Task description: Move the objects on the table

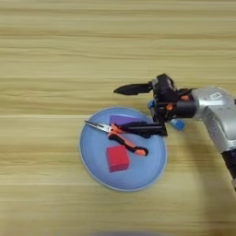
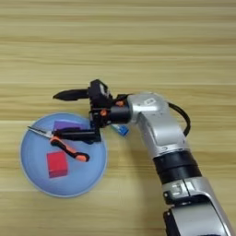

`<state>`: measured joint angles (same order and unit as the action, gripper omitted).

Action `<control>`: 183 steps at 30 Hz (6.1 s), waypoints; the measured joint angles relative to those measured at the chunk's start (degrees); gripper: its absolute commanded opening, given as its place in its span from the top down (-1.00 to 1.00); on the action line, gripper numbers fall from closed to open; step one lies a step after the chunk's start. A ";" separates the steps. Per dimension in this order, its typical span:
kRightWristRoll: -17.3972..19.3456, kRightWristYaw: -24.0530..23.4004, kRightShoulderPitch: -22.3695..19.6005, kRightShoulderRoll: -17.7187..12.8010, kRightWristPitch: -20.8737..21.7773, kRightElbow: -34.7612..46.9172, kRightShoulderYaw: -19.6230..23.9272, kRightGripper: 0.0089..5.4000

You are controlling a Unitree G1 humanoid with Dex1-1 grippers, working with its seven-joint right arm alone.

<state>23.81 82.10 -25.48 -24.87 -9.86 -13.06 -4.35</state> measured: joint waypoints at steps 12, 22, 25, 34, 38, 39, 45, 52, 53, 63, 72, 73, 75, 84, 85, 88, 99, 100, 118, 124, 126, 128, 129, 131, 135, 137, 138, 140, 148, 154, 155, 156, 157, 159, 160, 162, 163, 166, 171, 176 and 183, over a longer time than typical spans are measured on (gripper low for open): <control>-1.28 -1.67 -4.12 -4.38 3.01 -12.57 7.24 -0.99; -10.91 -7.65 -6.30 -7.54 10.62 -27.56 7.40 -0.99; -14.21 -11.83 -7.34 -7.63 10.54 -32.19 6.79 -0.99; -19.82 -15.93 -7.43 -7.37 11.63 -37.18 4.32 -0.99; -22.50 -18.09 -6.82 -6.93 13.36 -39.54 3.15 -0.99; -22.81 -18.39 -6.74 -6.78 13.79 -40.11 2.82 -0.99; -24.10 -19.63 -6.67 -6.35 17.53 -42.40 2.17 -0.87; -24.84 -21.31 -6.95 -6.32 21.47 -44.05 1.11 -0.60; -24.87 -21.61 -6.99 -6.32 21.81 -44.23 1.00 -0.57; -24.88 -21.79 -7.52 -6.11 23.03 -45.72 0.27 -0.23; -23.91 -20.26 -7.89 -5.67 21.31 -46.48 0.48 0.07; -23.79 -20.20 -7.89 -5.64 21.11 -46.50 0.52 0.13; -23.53 -19.93 -7.93 -5.58 20.53 -46.53 0.54 0.19; -23.04 -19.23 -7.93 -5.24 20.39 -46.66 0.54 0.48; -23.04 -19.22 -7.93 -5.24 20.39 -46.45 0.54 0.48; -22.81 -18.75 -7.39 -5.26 19.04 -44.50 0.59 0.48; -18.79 -15.13 1.34 -5.35 8.07 -16.96 1.82 0.48; -18.35 -15.15 1.93 -5.37 7.23 -14.62 1.86 0.48; -15.46 -12.86 9.51 -3.92 -0.42 3.19 -2.59 0.48; -15.49 -10.89 10.67 -4.31 -0.71 3.17 -4.33 0.48; -15.57 -10.47 10.71 -4.33 -0.71 2.56 -4.76 0.48; -15.75 -10.43 10.79 -4.33 -0.71 1.57 -5.08 0.48; -15.77 -10.41 10.83 -4.33 -0.73 1.30 -5.21 0.48; -15.76 -10.36 10.83 -4.33 -0.73 0.87 -5.39 0.41; -15.77 -10.36 10.83 -4.35 -0.65 0.67 -5.65 0.25; -15.75 -10.40 10.83 -4.34 -0.66 0.56 -5.74 0.18; -15.55 -10.40 10.83 -4.31 -0.66 0.57 -5.73 0.12; -15.34 -10.47 10.85 -4.25 -0.69 0.78 -5.62 0.05; -11.03 -12.51 10.45 -2.90 -1.25 3.82 -1.69 -0.26; -1.33 -16.20 6.72 0.45 -3.12 7.33 6.26 -0.51; 0.06 -16.82 6.52 0.99 -3.44 7.78 7.17 -0.58; 1.40 -17.53 6.26 1.57 -3.70 7.84 8.14 -0.62; 2.28 -18.42 5.85 2.10 -3.87 7.73 9.07 -0.68; 3.47 -21.39 4.30 3.45 -3.85 6.81 11.15 -0.76; 3.59 -23.28 3.15 3.98 -3.44 5.84 12.22 -0.80; 3.52 -27.65 0.77 5.36 -1.46 3.48 14.64 -0.89; 3.40 -29.24 0.17 5.77 -0.42 2.63 15.43 -0.93; 0.35 -36.49 -1.27 7.59 6.78 -0.70 17.98 -0.98; -8.09 -47.36 -1.54 9.42 22.26 -4.75 19.65 -0.98; -16.93 -62.18 -2.95 9.84 35.88 -9.48 22.41 -0.98; -23.69 -72.78 -1.99 10.07 46.10 -10.51 22.14 -0.98</control>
<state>0.12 9.32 -27.47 -14.80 36.25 -23.57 17.80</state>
